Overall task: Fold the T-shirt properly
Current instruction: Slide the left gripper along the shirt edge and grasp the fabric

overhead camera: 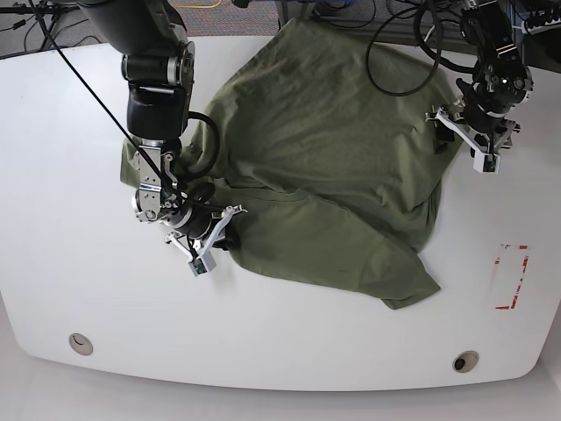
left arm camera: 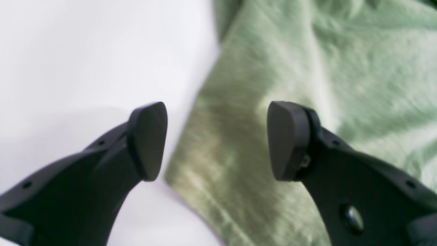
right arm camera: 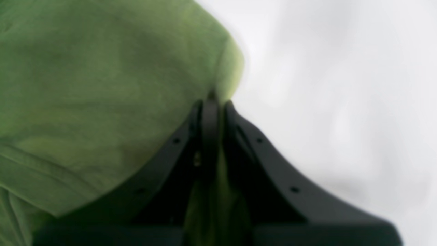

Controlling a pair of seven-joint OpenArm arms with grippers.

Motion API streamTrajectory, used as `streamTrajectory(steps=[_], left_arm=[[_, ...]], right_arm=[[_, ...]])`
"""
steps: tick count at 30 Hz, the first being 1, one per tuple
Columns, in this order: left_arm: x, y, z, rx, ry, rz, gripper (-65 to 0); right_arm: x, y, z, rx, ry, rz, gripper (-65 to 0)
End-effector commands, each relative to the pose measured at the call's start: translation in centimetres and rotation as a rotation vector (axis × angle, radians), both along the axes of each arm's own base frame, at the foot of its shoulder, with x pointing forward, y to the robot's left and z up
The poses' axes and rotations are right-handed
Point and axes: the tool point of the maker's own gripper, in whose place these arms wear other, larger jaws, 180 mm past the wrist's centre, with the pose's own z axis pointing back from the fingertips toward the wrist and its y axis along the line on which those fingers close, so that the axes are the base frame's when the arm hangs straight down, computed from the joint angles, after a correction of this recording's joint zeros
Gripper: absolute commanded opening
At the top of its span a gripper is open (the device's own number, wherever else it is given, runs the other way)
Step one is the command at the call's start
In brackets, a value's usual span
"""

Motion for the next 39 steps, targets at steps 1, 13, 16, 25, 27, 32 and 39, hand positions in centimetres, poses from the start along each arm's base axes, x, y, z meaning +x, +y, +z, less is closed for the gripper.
streamTrajectory(steps=[1,13,16,25,27,32,39], left_arm=[[1.5,0.4,2.2,-0.004,-0.08,0.001,-22.0],[2.8,3.3,4.1,0.007,-0.136,0.066,-19.9],[3.1,4.1,3.7,0.002,-0.129,0.096,-19.9],[4.5,4.2,2.7,-0.033,-0.108,0.111,-19.9],[5.4,3.8,2.1,-0.057,-0.098,0.096,-20.4],[5.8,3.2,1.2,-0.077,-0.076,0.085,-20.5],[5.8,2.4,-0.6,-0.086,-0.019,0.049,-21.3]], right_arm=[[0.7,-0.3,0.9,-0.021,-0.013,0.012,-64.7],[0.3,-0.5,0.6,-0.026,-0.005,0.013,-64.7],[0.2,-0.4,0.6,-0.025,-0.004,0.016,-64.6],[0.2,-0.3,0.6,-0.019,-0.009,0.016,-64.7],[0.1,-0.1,0.5,-0.012,-0.007,0.021,-64.8],[0.0,-0.1,0.4,-0.012,-0.005,0.025,-64.8],[-0.1,0.0,0.6,-0.01,-0.012,0.037,-64.9]])
